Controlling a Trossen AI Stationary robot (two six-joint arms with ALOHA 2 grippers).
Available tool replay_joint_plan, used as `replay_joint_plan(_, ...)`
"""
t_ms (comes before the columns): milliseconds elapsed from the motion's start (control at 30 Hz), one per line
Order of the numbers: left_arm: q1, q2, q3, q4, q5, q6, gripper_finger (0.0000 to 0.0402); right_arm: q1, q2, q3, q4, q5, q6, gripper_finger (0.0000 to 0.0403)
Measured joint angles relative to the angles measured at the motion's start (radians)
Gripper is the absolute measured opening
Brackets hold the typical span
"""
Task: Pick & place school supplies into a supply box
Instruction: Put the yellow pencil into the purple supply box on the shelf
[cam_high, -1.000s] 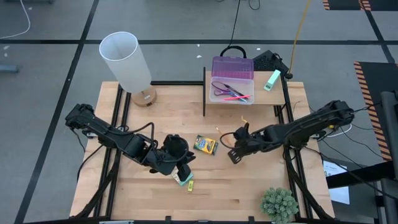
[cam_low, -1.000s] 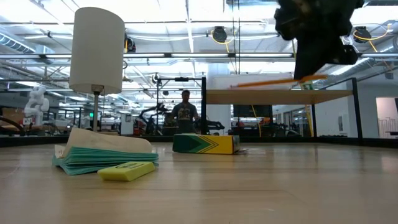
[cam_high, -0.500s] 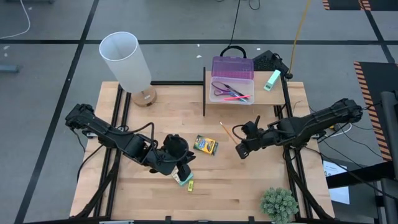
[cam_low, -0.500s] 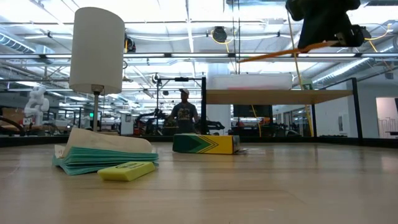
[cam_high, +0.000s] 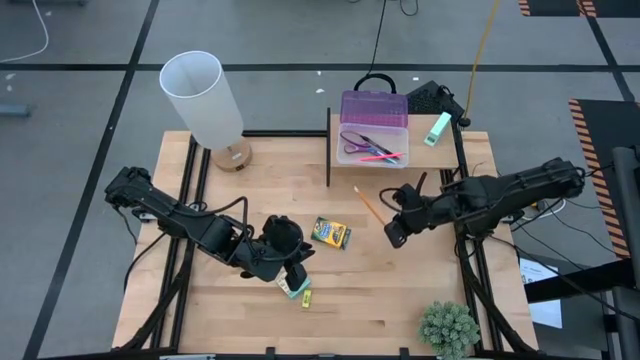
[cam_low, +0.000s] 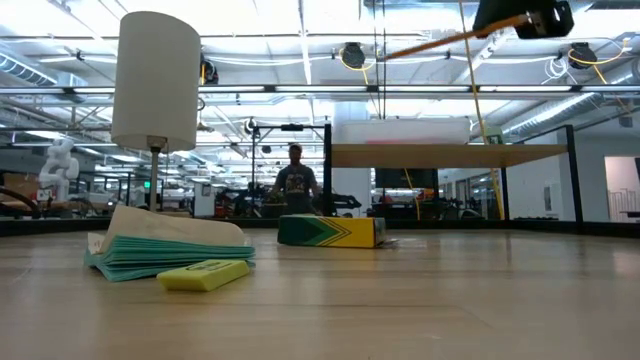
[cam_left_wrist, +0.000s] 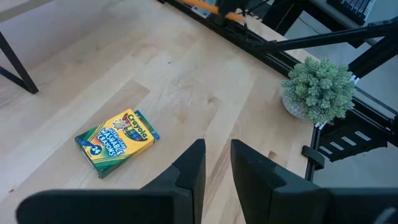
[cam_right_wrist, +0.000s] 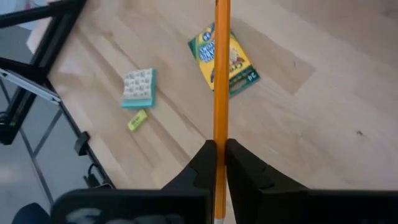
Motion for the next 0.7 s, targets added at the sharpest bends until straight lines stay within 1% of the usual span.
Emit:
replay_joint_plan(167, 0.006, 0.000, 0.000, 0.000, 0.000, 0.000, 0.0076, -0.046, 0.000, 0.069, -0.037, -0.011, -0.061, 0.0015)
replay_joint_plan(400, 0.019, 0.000, 0.000, 0.000, -0.001, 0.005, 0.0076, -0.141, 0.000, 0.161, -0.099, -0.034, -0.192, 0.0015)
replay_joint_plan(700, 0.043, 0.000, 0.000, 0.000, -0.001, 0.023, 0.0076, -0.297, 0.001, 0.234, -0.149, -0.157, -0.356, 0.0015)
